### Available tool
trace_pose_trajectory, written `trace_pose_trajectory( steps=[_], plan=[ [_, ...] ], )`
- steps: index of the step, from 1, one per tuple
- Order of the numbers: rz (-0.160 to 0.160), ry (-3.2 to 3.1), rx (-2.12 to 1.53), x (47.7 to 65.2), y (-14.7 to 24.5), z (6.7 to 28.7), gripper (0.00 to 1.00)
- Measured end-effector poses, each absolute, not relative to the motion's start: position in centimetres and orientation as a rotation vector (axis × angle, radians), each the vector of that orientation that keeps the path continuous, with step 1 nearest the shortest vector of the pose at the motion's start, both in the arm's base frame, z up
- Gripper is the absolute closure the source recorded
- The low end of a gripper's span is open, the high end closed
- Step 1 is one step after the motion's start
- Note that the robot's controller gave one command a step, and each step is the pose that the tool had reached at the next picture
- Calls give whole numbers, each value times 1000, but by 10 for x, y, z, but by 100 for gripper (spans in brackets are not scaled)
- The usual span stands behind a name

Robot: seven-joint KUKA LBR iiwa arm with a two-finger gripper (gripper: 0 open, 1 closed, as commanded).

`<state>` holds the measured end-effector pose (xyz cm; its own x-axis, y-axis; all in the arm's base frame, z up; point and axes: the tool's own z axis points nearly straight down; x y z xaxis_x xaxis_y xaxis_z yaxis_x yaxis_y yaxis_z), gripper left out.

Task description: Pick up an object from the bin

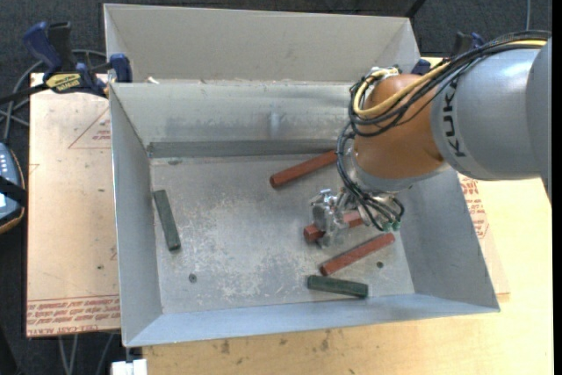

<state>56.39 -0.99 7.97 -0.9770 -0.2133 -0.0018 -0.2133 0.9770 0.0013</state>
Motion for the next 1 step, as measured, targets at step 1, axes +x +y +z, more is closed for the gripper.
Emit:
trace_pose_trajectory(
  steps=[1],
  plan=[
    [-1,3087,-514,576,-3,208,100]
  ],
)
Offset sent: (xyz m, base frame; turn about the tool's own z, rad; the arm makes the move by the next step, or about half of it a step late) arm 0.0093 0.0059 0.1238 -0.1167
